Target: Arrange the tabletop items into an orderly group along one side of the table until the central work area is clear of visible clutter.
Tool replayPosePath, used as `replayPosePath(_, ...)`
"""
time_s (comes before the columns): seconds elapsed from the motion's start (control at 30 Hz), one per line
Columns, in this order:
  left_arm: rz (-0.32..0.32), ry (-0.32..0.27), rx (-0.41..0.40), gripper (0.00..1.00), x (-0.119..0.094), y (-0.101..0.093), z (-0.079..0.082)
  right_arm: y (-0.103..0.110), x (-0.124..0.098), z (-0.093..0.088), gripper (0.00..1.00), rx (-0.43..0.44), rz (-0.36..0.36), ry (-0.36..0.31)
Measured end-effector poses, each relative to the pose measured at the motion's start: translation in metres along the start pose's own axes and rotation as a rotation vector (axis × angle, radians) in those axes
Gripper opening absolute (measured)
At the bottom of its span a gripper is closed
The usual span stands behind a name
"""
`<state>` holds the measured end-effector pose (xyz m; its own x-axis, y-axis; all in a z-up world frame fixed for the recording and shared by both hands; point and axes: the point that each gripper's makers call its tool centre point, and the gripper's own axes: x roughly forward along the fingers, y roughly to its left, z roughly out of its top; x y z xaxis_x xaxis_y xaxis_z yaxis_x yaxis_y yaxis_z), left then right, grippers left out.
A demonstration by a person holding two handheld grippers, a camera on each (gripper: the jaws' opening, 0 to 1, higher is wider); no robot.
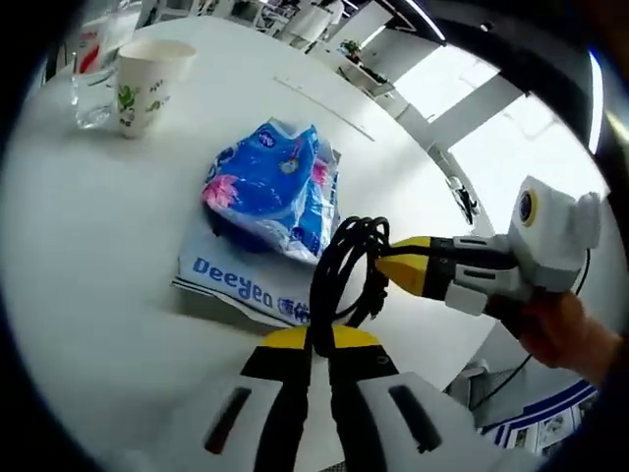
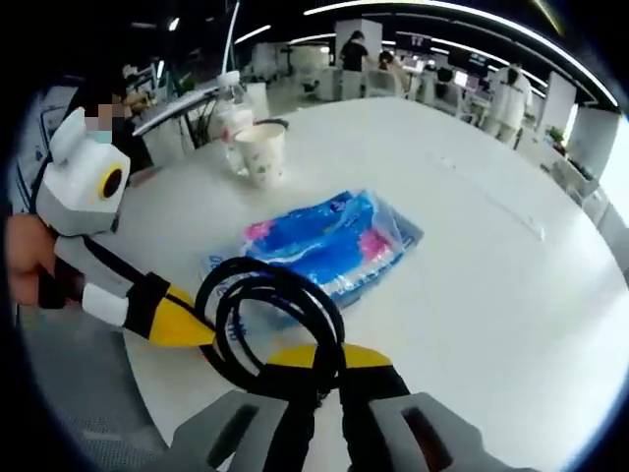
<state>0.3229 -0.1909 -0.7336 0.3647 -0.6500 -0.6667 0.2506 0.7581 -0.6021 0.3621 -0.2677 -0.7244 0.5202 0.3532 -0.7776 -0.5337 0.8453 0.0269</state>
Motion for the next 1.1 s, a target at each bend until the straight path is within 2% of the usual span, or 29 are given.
replayPosePath(0.37, -0.039, 0.040, 0.083, 0.02, 0.007, -0.026, -0.011, -0.009, -0.032, -0.028, 0.03, 0.131, -0.059, -0.038)
replayPosePath(0.63, -0.066, 0.072, 0.151, 0.02, 0.020, -0.044, -0.017, -0.019, -0.053, -0.055, 0.03, 0.296, -0.130, -0.063)
replayPosePath(0.83, -0.078, 0.097, 0.190, 0.02, 0.032, -0.055, -0.020, -0.028, -0.063, -0.072, 0.03, 0.366, -0.165, -0.065)
replayPosePath(1.1, -0.083, 0.110, 0.226, 0.02, 0.051, -0.069, -0.012, -0.048, -0.068, -0.078, 0.03, 0.438, -0.203, -0.066)
